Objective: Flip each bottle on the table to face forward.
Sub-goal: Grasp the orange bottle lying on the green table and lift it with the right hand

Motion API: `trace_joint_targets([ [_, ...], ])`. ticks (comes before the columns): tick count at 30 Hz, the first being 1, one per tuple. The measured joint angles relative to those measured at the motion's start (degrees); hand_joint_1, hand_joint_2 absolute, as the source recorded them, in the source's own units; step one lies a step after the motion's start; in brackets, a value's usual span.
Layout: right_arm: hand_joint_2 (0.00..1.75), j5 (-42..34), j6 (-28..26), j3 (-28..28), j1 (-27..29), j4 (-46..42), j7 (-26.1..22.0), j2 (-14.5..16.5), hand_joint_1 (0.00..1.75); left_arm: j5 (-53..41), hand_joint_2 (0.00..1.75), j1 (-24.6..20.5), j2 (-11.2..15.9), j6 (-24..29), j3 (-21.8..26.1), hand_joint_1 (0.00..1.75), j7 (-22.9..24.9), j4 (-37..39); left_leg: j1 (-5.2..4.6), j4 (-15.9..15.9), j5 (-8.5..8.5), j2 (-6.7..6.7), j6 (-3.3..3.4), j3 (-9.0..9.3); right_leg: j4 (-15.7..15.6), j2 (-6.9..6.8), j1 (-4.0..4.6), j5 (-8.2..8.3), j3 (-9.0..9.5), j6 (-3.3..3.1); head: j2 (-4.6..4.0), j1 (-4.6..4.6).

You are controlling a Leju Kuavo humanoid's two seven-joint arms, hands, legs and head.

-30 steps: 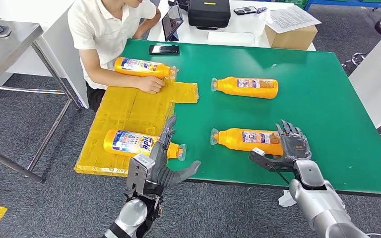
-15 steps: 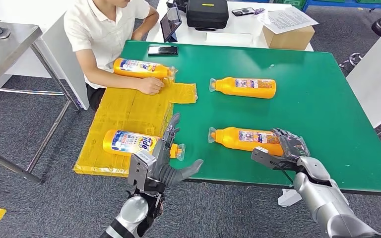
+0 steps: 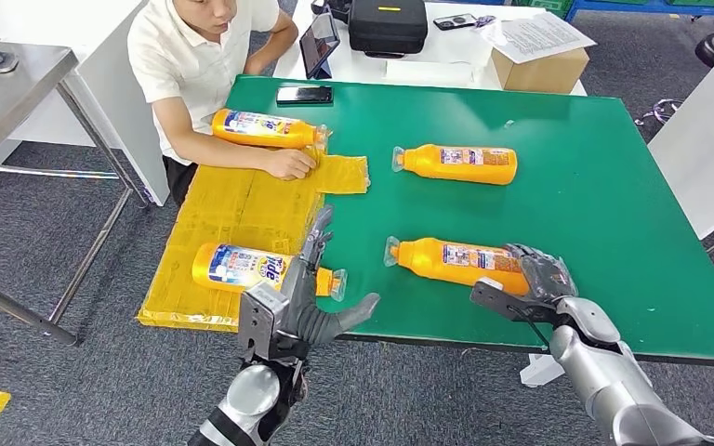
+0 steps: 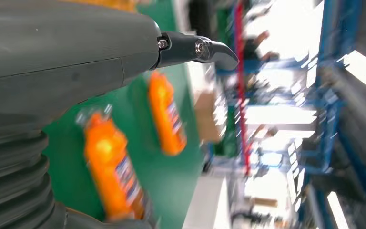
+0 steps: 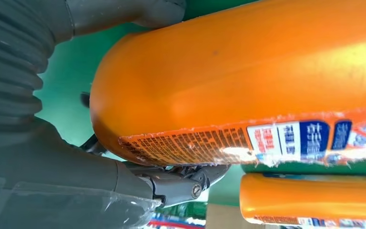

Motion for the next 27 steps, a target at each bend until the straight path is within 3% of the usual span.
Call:
trace_joint_targets([
  [4,1.75,-8.39,0.20,-1.73,3.24,-2.58,-4.67,0.58,1.75,-0.34,1.75,1.89,-0.10,3.37,1.18,0.00,-5.11,-0.78,0.02,0.00,-0.02,0.00,-0.01,-0.03,0.00,0.02,0.02,-0.01,-0.01,0.00,0.00,-0.01],
  [11,1.75,-9.90,0.26,-3.18,5.78,-5.51,-5.27,1.27,1.75,0.32,1.75,3.58,-0.09,3.40,2.17,0.00,-5.66,-1.50,0.05,-0.01,-0.05,0.00,-0.06,-0.03,0.00,0.07,0.04,-0.04,-0.02,-0.02,0.00,-0.01],
  [17,1.75,-17.79,0.27,-6.31,10.76,-10.83,-6.78,2.18,1.75,15.41,1.75,8.16,0.24,-3.88,4.97,0.00,-2.72,-3.69,0.04,-0.01,-0.06,-0.04,-0.06,-0.10,0.01,0.06,0.04,-0.06,-0.01,-0.01,0.00,-0.01],
  [22,1.75,-25.14,1.97,-10.68,17.73,-20.15,-7.51,4.38,1.75,22.88,1.75,14.20,1.40,-5.44,9.26,0.00,-3.18,-4.80,0.07,-0.02,-0.14,-0.06,-0.12,-0.32,0.02,0.05,0.08,-0.12,-0.26,-0.06,0.00,-0.02],
  [27,1.75,-32.39,7.71,-12.39,21.43,-27.30,-10.65,8.25,1.75,29.91,1.75,16.04,2.01,-12.61,11.05,0.00,0.47,-4.50,0.10,-0.04,-0.14,-0.04,-0.14,-0.46,0.03,0.06,0.10,-0.12,-0.39,-0.07,0.00,0.00],
])
